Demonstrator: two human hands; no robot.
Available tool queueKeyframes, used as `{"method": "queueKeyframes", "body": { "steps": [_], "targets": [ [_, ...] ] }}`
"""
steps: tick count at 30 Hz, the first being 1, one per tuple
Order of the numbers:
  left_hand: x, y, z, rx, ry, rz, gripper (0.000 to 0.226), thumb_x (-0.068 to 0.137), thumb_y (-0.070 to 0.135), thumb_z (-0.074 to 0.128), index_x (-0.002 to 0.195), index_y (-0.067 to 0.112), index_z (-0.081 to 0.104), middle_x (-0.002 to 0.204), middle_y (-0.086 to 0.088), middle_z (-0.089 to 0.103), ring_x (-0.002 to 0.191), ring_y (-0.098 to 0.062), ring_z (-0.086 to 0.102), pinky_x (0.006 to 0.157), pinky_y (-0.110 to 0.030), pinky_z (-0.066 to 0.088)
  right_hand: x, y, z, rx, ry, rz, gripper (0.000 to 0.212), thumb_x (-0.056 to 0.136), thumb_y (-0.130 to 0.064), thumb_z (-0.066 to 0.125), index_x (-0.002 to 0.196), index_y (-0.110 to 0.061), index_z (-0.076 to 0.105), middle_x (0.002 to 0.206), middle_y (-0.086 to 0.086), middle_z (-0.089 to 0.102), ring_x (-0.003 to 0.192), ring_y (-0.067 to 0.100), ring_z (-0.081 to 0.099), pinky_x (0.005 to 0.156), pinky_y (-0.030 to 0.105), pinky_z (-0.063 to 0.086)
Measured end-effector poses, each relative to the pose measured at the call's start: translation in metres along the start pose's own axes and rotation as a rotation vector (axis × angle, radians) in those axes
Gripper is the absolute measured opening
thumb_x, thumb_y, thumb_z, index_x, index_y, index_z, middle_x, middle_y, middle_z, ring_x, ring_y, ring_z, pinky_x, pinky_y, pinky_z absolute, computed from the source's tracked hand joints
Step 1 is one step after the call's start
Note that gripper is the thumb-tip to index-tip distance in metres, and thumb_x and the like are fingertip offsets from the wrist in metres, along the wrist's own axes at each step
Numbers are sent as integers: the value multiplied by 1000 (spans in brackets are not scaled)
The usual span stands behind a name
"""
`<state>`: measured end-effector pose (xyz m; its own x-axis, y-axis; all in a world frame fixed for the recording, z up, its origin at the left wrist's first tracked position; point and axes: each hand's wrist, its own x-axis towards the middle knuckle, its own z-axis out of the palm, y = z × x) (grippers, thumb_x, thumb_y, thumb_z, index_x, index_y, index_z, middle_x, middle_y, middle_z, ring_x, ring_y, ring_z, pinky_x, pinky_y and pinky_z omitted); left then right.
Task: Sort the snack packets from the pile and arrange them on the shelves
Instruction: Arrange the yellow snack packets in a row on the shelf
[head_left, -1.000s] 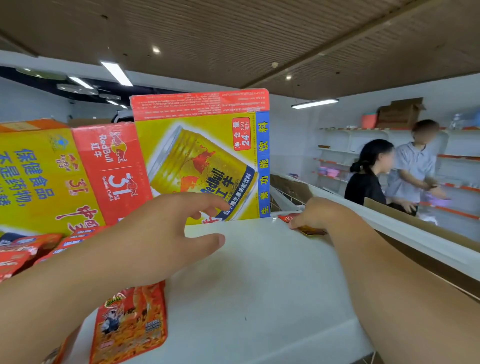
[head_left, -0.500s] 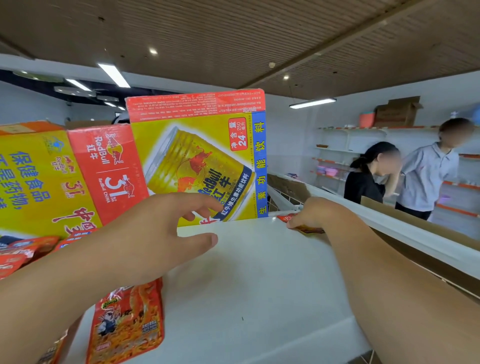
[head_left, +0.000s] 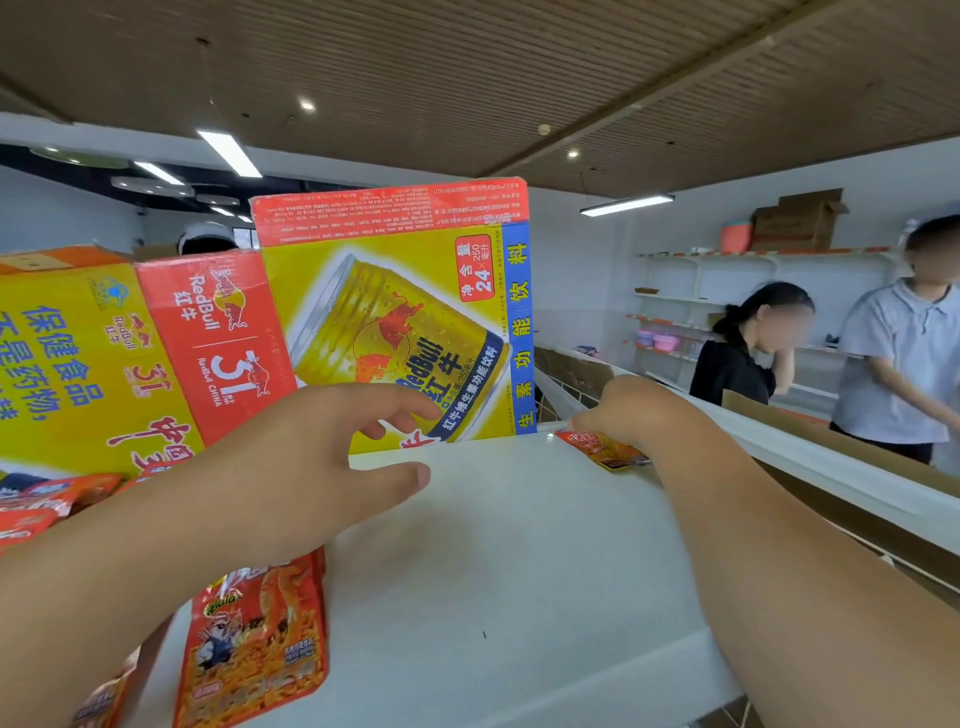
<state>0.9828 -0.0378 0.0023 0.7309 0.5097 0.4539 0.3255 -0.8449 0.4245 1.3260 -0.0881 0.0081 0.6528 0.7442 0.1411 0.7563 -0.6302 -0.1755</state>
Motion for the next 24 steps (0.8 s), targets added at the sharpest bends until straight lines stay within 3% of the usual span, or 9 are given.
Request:
{"method": "queueKeyframes", "body": {
  "steps": [4, 7, 9, 13, 16, 19, 22, 24],
  "targets": [
    [1, -1, -1, -2, 4, 11, 41, 78, 58, 66, 118, 62, 56, 116, 40, 58, 112, 14, 51, 93, -27, 49, 0, -4, -1, -22, 6, -52, 47, 90, -57, 61, 72, -15, 53, 79, 5, 58, 67, 14, 51, 53, 27, 35],
    [3, -3, -3, 13, 12, 10, 38, 79, 58, 66, 115, 65, 55, 116, 40, 58, 111, 13, 53, 92, -29, 48, -10, -11, -7, 34, -4, -151, 42, 91, -50, 63, 92, -9, 70, 100, 14, 68, 86, 24, 63, 68, 31, 47],
    [4, -4, -4, 41, 13, 3, 36, 80, 60, 64, 113, 67, 53, 115, 39, 58, 110, 12, 52, 89, -27, 47, -20, -19, -11, 67, -19, -227, 45, 90, -50, 66, 108, -9, 71, 112, 15, 68, 99, 26, 64, 80, 34, 50],
    [4, -5, -8, 107, 5, -39, 42, 85, 55, 66, 124, 61, 52, 119, 32, 57, 107, 3, 57, 90, -30, 50, -38, -41, -17, 73, -41, -361, 37, 86, -55, 69, 107, -25, 70, 107, 0, 67, 99, 20, 63, 87, 35, 51],
    [5, -8, -9, 173, 8, -53, 48, 88, 52, 68, 133, 56, 51, 125, 26, 57, 108, -4, 59, 91, -28, 48, -59, -57, -21, 122, -22, -415, 34, 86, -54, 70, 112, -31, 67, 106, -6, 64, 89, 13, 61, 73, 27, 49],
    [5, -4, -6, 270, -7, -37, 52, 91, 49, 66, 140, 48, 50, 139, 18, 56, 124, -9, 54, 96, -25, 43, -88, -73, -28, 163, -7, -468, 36, 87, -52, 70, 118, -32, 65, 106, -9, 63, 88, 11, 61, 68, 23, 45],
    [0, 2, -12, 375, 17, 13, 56, 91, 50, 64, 143, 44, 48, 143, 12, 54, 129, -15, 51, 102, -32, 45, -116, -92, -34, 183, 30, -507, 36, 88, -52, 69, 119, -34, 65, 108, -11, 64, 81, 7, 60, 62, 24, 43],
    [-12, 6, -26, 408, 74, 52, 57, 90, 50, 64, 144, 42, 47, 139, 10, 57, 127, -18, 52, 100, -37, 47, -134, -105, -36, 221, 54, -534, 38, 89, -50, 69, 123, -33, 65, 108, -12, 65, 86, 8, 62, 62, 24, 44]
  ]
}}
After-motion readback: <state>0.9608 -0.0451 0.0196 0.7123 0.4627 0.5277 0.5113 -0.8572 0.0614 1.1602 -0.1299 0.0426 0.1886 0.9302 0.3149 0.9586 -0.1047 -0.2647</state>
